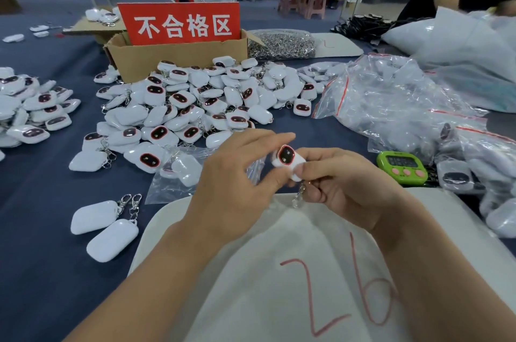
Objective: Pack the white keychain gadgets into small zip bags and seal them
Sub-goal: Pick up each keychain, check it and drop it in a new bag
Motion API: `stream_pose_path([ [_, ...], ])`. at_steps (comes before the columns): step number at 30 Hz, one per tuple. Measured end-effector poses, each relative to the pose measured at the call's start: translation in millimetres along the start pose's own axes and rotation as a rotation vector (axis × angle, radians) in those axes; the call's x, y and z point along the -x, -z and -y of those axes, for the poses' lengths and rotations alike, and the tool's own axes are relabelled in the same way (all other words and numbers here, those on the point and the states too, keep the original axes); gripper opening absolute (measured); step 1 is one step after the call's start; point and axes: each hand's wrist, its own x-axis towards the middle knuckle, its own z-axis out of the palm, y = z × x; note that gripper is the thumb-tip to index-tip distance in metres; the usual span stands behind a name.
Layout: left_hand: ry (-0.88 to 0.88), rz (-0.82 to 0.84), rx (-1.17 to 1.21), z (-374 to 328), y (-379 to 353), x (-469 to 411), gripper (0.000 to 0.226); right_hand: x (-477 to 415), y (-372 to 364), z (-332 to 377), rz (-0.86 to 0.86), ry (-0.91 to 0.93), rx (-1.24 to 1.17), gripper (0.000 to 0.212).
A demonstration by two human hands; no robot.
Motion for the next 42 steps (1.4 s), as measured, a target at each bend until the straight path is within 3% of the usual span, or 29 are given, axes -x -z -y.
stream_pose_path([
  [3, 0.002, 0.029, 0.034, 1.6, 0.5, -1.2, 0.046, 0.8, 1.1, 3.1, 0.041, -0.026, -0.135, 0.025],
  [7, 0.072, -0.015, 0.171, 4.7, -5.0, 0.0, 0.03, 4.0, 2.6, 4.2, 0.083, -0.06, -0.127, 0.024],
  [11, 0.173, -0.018, 0.223, 6.7, -6.4, -2.4, 0.011, 0.3, -1.4, 3.2, -0.051, 0.048, -0.005, 0.036],
  [14, 0.203, -0.025, 0.227, 5.3, -10.5, 0.7, 0.014, -1.2, 0.4, 2.5, -0.15, 0.131, 0.104, 0.039],
  [18, 0.234, -0.069, 0.255, 4.6, -11.5, 0.2, 0.023, 1.3, 0.4, 1.0, -0.156, 0.216, 0.104, 0.012],
  [23, 0.272, -0.127, 0.239, 4.3, -11.7, -0.2, 0.022, -0.8, -3.9, 0.3, -0.214, 0.197, 0.125, 0.006],
  [28, 0.375, -0.275, -0.03, 14.9, -3.5, -2.2, 0.025, -4.2, -0.7, 2.2, -0.466, 0.118, 0.052, 0.034],
  [33, 0.491, -0.008, -0.414, 13.8, -3.1, -2.9, 0.048, -6.0, -1.9, 2.7, -0.54, 0.083, 0.079, 0.04],
  [35, 0.506, 0.032, -0.441, 11.7, -5.0, -3.1, 0.052, -6.0, -2.8, 2.0, -0.55, 0.066, 0.109, 0.039],
  [42, 0.454, -0.067, -0.317, 9.7, -9.3, -1.3, 0.04, -7.3, -7.2, 2.2, -0.549, 0.059, 0.088, 0.042],
])
